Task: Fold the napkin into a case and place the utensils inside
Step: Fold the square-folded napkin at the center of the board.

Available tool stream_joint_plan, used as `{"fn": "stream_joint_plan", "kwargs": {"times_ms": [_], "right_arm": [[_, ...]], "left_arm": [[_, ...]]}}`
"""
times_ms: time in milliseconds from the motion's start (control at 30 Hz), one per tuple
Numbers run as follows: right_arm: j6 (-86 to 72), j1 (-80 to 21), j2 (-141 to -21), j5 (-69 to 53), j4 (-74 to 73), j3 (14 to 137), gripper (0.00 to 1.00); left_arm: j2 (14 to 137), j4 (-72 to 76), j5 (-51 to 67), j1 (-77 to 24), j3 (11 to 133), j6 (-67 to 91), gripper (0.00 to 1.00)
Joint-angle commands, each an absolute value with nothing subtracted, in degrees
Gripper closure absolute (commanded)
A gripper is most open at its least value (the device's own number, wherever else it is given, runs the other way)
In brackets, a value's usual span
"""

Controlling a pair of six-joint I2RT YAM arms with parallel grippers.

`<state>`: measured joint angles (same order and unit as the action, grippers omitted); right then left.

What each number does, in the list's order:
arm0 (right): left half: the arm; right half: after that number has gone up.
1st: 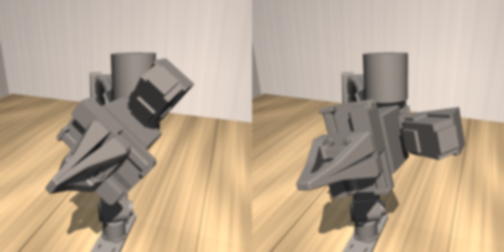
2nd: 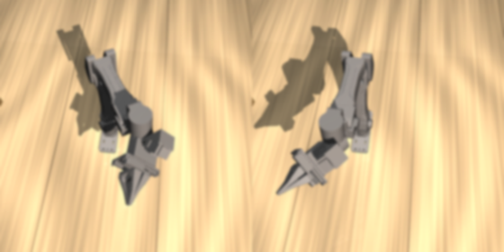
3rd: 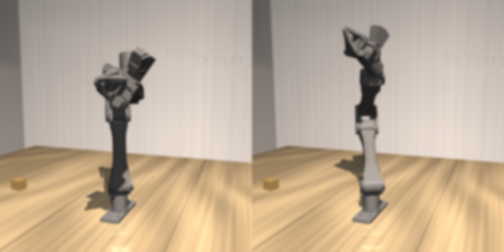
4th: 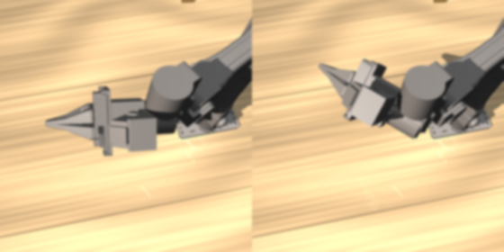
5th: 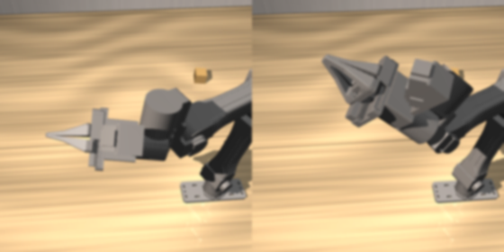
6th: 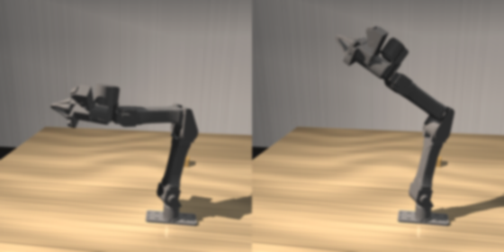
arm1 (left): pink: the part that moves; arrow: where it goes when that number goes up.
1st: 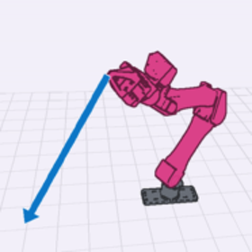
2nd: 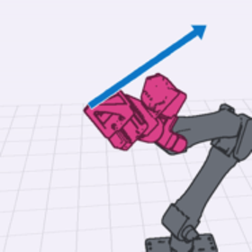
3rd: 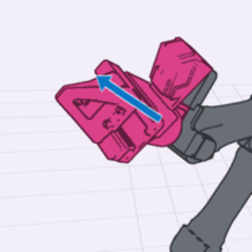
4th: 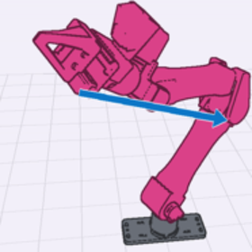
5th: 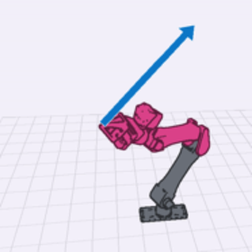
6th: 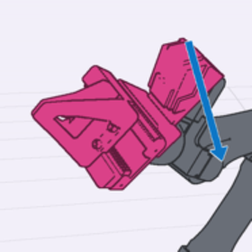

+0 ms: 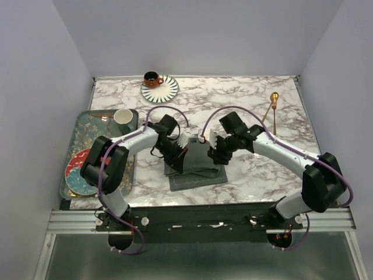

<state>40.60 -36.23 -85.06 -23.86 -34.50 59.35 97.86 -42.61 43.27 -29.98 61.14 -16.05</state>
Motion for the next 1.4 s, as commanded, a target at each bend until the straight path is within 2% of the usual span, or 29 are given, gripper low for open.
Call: {"fn": "stream_joint_plan", "kwargs": {"times_ms": [0,133,333,500,733,900,1100,1367], "right_arm": [[36.4,-34.4,-84.6,-27.7,-39.3,59.0,0.39],[26.8,-29.7,-85.3,-28.4,-40.8,59.9,0.39],[13.9,-22.2,-88.4,-30.7,-44.3,60.8,0.5],[8.1,-21.1,-91.1,-32.3,-46.0,59.8,0.57],[1.8,-18.1,-95.8,-36.7,-47.6,59.3,0.57],[0.2,-15.5,-99.5,-41.1,-47.8,60.2,0.45],[-2.8,-14.9,-102.7,-45.9,-47.7,61.9,0.51],[-3.7,-14.9,-105.5,-45.5,-47.6,61.5,0.51]], "left_arm": [[99.2,-38.1,41.8,-30.2,59.8,-12.1,0.98],[100.0,-36.5,41.5,-31.4,59.8,-11.2,0.98],[99.1,-35.2,41.8,-32.9,59.8,-9.8,1.0],[97.3,-35.3,41.7,-34.4,59.9,-9.7,1.0],[95.4,-34.1,42.7,-34.5,59.3,-8.4,1.0],[95.3,-33.5,42.5,-35.1,59.4,-8.1,1.0],[95.2,-33.0,41.4,-35.8,59.3,-7.8,1.0],[95.4,-32.0,39.9,-36.5,58.8,-7.4,1.0]]}}
